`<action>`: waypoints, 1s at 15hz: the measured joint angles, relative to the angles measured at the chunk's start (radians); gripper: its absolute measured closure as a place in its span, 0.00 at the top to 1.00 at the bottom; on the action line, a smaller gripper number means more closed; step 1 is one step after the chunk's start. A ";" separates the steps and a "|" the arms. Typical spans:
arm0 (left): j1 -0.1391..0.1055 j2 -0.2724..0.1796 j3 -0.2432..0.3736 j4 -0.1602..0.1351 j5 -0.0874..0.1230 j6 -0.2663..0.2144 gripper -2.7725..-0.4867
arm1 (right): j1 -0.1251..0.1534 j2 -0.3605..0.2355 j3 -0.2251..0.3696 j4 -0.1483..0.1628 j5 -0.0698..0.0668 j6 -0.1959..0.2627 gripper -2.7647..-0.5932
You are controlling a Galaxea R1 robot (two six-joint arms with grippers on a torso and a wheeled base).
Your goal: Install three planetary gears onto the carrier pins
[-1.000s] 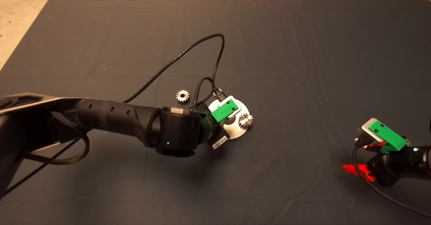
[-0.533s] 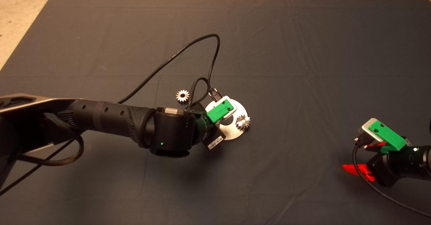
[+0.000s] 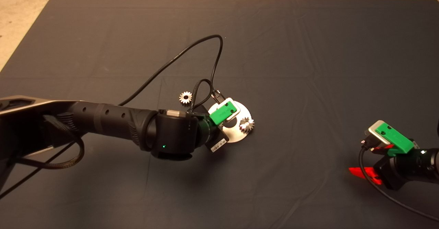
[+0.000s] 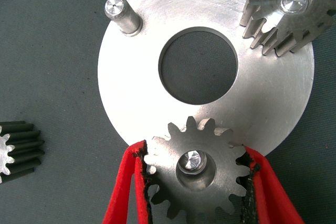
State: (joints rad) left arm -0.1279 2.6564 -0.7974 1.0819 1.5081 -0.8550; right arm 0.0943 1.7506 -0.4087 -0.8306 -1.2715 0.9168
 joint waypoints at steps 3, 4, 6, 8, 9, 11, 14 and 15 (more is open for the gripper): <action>0.003 -0.013 0.001 0.005 -0.009 0.000 0.08 | 0.000 0.000 0.000 0.000 0.000 0.000 0.74; 0.006 -0.016 0.001 0.003 -0.009 0.000 0.08 | 0.000 0.000 0.000 0.000 0.000 0.000 0.74; 0.008 -0.020 0.001 0.003 -0.014 -0.002 0.08 | 0.000 0.000 0.000 0.000 0.000 0.000 0.74; 0.008 -0.020 0.001 0.003 -0.020 -0.002 0.08 | 0.000 0.000 0.000 0.000 0.000 0.000 0.74; 0.008 -0.020 0.001 0.003 -0.020 -0.002 0.08 | 0.000 0.000 0.000 0.000 0.000 0.000 0.74; 0.008 -0.020 0.001 0.003 -0.024 -0.002 0.08 | 0.000 0.000 0.000 0.000 0.000 -0.001 0.74; 0.008 -0.019 0.001 0.003 -0.026 -0.006 0.08 | 0.000 0.000 0.000 0.000 0.000 -0.004 0.74; 0.008 -0.019 0.001 0.003 -0.026 -0.016 0.08 | 0.000 0.000 0.000 0.000 0.000 -0.004 0.74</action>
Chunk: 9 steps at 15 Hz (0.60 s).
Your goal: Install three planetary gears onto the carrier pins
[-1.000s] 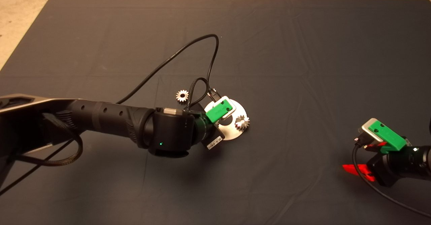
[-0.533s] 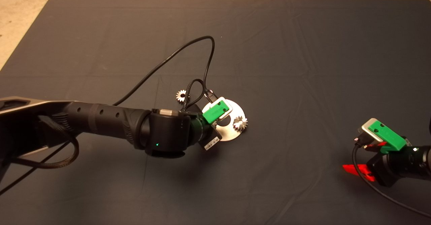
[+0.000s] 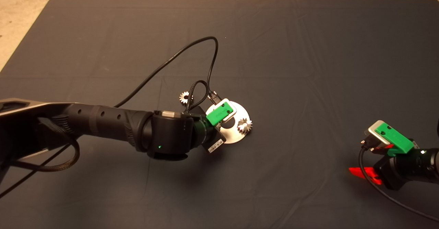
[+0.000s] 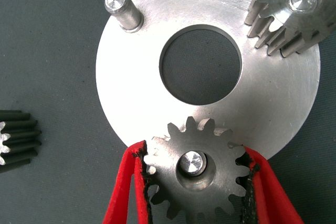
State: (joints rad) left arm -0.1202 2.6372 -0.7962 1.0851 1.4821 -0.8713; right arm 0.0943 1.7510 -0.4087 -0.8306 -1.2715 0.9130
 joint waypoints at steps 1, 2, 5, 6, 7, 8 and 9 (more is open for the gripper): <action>0.000 0.000 0.000 0.000 0.000 -0.003 0.08 | 0.000 0.000 0.000 0.000 0.000 0.000 0.74; 0.000 0.000 0.000 0.000 0.000 -0.004 0.08 | 0.000 0.000 0.000 0.000 0.000 0.000 0.74; 0.000 -0.001 0.000 0.000 -0.006 -0.004 0.11 | 0.000 0.000 0.000 0.000 0.000 0.000 0.74; 0.000 -0.004 0.000 0.000 -0.012 -0.004 0.12 | 0.000 -0.001 0.000 0.000 0.000 0.000 0.74; 0.000 -0.005 0.000 0.000 -0.016 -0.005 0.16 | 0.000 0.000 0.000 0.000 0.000 0.000 0.74; 0.000 -0.005 0.000 0.000 -0.016 -0.006 0.16 | 0.000 0.000 0.000 0.000 0.000 0.000 0.74; 0.000 -0.005 0.000 -0.001 -0.016 -0.006 0.20 | 0.000 0.000 0.000 0.000 0.000 0.000 0.74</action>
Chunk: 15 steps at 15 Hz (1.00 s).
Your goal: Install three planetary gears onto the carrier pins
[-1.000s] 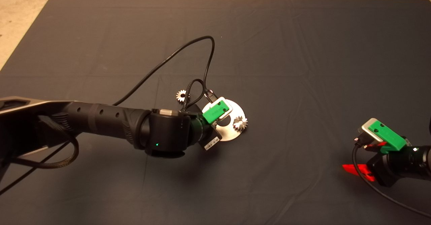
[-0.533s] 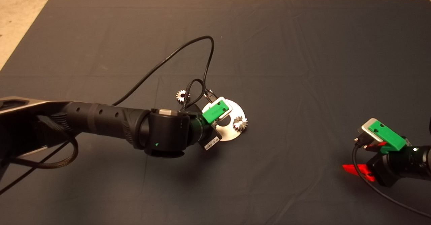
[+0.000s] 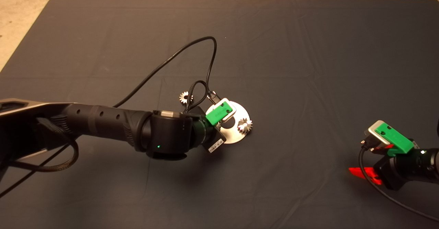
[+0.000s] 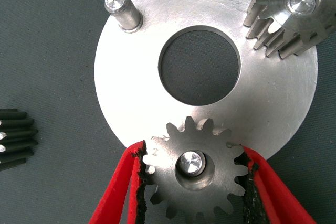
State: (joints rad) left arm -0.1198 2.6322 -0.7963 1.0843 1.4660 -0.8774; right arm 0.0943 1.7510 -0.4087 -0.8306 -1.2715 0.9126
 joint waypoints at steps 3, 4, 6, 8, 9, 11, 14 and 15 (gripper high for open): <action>0.000 0.000 0.000 0.000 -0.003 0.000 0.24 | 0.000 0.000 0.000 0.000 0.000 0.000 0.74; 0.000 0.001 0.000 0.000 -0.007 -0.001 0.29 | 0.000 -0.001 0.000 0.000 0.000 0.000 0.74; 0.000 0.002 0.000 0.000 -0.010 -0.005 0.30 | 0.000 -0.001 0.000 0.000 0.000 0.000 0.74; 0.000 0.002 0.000 0.000 -0.019 -0.025 0.37 | 0.000 -0.001 0.000 0.000 0.000 -0.001 0.74; 0.000 0.002 0.000 0.000 -0.021 -0.026 0.37 | 0.000 -0.001 0.000 0.000 0.000 -0.004 0.74; 0.000 0.003 0.000 0.000 -0.028 -0.026 0.43 | 0.000 -0.001 0.000 0.000 0.000 -0.014 0.74; 0.000 0.005 0.000 0.000 -0.031 -0.032 0.44 | 0.000 -0.001 0.000 0.000 0.000 -0.014 0.74; 0.000 0.005 0.000 0.000 -0.030 -0.033 0.44 | 0.000 -0.001 0.000 0.000 0.000 -0.014 0.74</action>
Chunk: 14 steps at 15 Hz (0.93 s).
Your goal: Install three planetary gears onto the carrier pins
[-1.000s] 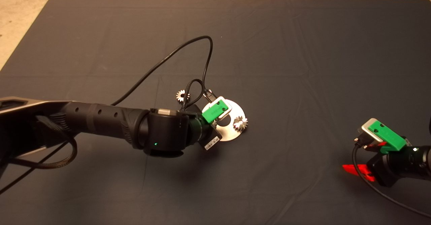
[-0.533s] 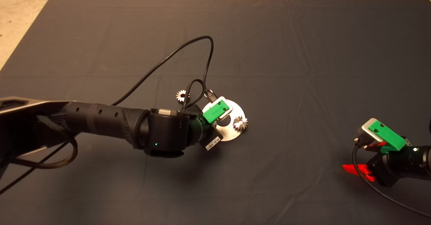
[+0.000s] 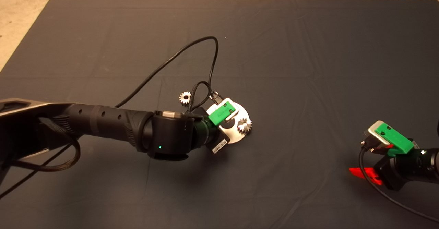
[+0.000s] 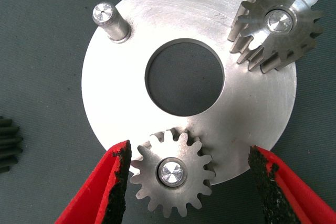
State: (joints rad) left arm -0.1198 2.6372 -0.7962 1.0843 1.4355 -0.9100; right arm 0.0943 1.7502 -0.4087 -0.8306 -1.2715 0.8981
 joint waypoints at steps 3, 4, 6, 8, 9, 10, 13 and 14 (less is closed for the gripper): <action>-0.003 0.000 0.002 -0.001 0.001 0.000 0.44 | 0.000 0.000 0.000 0.000 0.000 -0.004 0.74; -0.011 0.000 0.007 -0.002 0.001 0.000 0.46 | 0.000 0.001 0.000 0.000 0.000 -0.013 0.74; -0.055 0.000 0.014 -0.008 0.005 0.000 0.50 | 0.000 0.001 0.000 0.000 0.000 -0.019 0.74; -0.096 -0.003 0.016 -0.018 0.024 0.000 0.56 | 0.000 0.000 0.000 0.000 0.000 -0.019 0.74; -0.106 -0.003 0.016 -0.038 0.029 0.000 0.56 | 0.000 0.000 0.000 0.000 0.000 -0.019 0.74; -0.117 -0.008 0.019 -0.065 0.031 0.000 0.56 | 0.000 0.001 -0.001 0.000 0.000 -0.019 0.74; -0.142 -0.055 0.028 -0.091 0.031 0.002 0.56 | 0.000 0.001 -0.001 0.000 0.000 -0.020 0.74; -0.145 -0.078 0.028 -0.091 0.033 0.002 0.56 | 0.000 0.001 -0.001 0.000 -0.001 -0.020 0.74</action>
State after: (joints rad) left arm -0.2645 2.5595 -0.7683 0.9930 1.4687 -0.9077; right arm 0.0943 1.7511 -0.4098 -0.8306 -1.2723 0.8783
